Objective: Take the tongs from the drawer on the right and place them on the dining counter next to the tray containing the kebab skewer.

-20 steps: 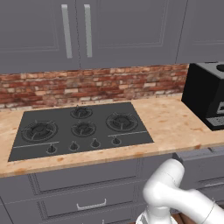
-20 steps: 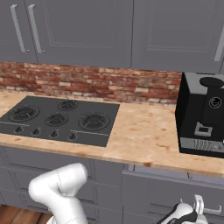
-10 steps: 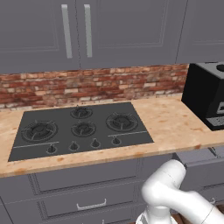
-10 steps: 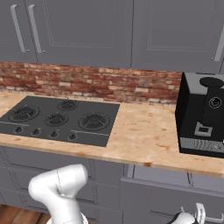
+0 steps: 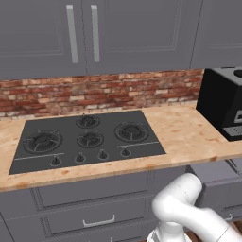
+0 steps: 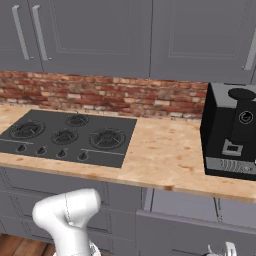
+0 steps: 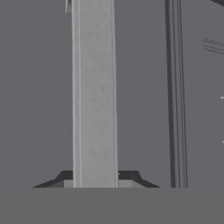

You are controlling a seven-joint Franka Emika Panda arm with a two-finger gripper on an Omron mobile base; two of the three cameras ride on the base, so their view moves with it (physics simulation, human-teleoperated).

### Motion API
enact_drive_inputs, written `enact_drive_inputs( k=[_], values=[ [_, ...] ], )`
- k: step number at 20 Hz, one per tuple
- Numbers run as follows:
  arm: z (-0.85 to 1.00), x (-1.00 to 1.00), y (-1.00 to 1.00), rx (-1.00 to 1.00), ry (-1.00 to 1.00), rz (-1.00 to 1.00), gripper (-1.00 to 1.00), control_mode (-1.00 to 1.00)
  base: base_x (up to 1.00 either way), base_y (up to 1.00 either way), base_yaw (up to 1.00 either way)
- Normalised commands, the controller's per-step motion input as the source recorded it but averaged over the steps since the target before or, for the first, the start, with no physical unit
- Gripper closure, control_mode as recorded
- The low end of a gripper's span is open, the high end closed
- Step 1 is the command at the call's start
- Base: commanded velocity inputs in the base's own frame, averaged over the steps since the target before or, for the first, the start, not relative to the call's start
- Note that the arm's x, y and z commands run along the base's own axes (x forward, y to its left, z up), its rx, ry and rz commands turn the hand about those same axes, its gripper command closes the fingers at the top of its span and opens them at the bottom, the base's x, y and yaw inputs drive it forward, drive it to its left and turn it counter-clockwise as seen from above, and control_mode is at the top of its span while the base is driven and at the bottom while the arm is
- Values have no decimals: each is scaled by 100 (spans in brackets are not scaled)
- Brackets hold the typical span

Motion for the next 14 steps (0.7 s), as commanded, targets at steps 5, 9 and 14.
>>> enact_drive_inputs(
  k=[5, 9, 14],
  values=[
    [-31, -52, -8, 0, -1, 0, 100, -100, 0, 0, 0],
    [-31, -52, -9, 0, 0, 0, 100, -100, 0, 0, 0],
    [-31, -53, -8, 0, -1, 0, 100, -100, 0, 0, 0]
  ],
)
